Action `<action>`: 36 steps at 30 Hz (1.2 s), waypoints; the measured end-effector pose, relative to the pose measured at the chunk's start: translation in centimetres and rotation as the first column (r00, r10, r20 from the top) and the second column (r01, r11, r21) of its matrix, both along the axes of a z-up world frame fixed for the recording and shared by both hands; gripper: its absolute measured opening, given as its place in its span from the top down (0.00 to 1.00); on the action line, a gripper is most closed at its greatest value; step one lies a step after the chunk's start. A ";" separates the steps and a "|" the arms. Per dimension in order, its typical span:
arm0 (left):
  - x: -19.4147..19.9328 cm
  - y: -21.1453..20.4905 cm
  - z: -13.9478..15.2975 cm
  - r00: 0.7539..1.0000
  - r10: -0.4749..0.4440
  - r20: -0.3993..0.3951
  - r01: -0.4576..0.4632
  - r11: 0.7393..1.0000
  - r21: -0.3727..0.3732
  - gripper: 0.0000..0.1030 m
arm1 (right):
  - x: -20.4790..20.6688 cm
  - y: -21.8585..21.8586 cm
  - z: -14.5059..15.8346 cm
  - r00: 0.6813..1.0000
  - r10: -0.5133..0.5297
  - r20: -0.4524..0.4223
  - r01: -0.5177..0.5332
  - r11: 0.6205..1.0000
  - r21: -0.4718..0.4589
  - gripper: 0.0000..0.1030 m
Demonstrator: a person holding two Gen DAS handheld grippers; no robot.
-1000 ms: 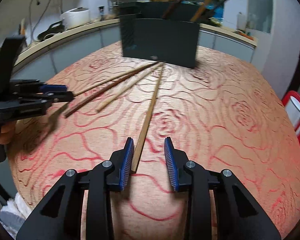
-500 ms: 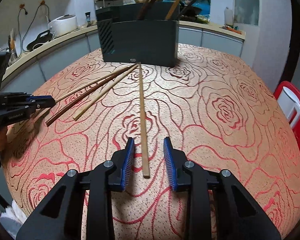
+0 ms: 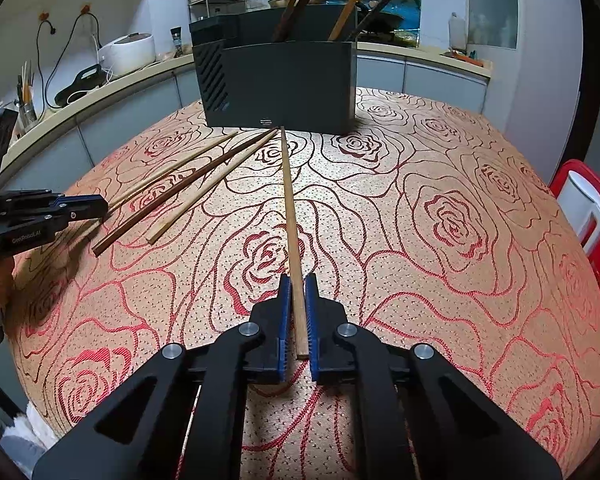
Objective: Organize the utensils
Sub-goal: 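Grasp a light chopstick with the left tool while the right tool grasps another light chopstick, then lift both held chopsticks and carry them over the green holder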
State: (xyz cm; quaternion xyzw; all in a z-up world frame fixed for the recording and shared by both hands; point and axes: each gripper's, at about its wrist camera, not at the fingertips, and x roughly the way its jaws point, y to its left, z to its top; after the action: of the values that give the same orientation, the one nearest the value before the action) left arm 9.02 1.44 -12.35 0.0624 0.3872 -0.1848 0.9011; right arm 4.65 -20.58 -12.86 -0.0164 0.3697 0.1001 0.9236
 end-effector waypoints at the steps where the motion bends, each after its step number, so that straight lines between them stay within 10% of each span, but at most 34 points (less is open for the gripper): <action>1: 0.0 0.0 0.1 1.000 0.005 0.004 -0.005 1.000 0.001 0.93 | 0.0 -0.1 0.0 1.000 -0.001 -0.002 0.001 1.000 0.003 0.92; 36: -3.7 -1.4 9.0 0.967 0.124 0.221 -0.135 0.990 0.036 0.93 | -3.7 -4.7 10.8 0.971 -0.074 0.226 0.039 0.987 0.156 0.93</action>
State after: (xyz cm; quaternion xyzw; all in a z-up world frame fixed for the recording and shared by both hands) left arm 5.37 0.06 -3.31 0.0799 0.2939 -0.1076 0.9464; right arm 0.94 -25.33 -2.05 0.0521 0.2516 0.0988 0.9613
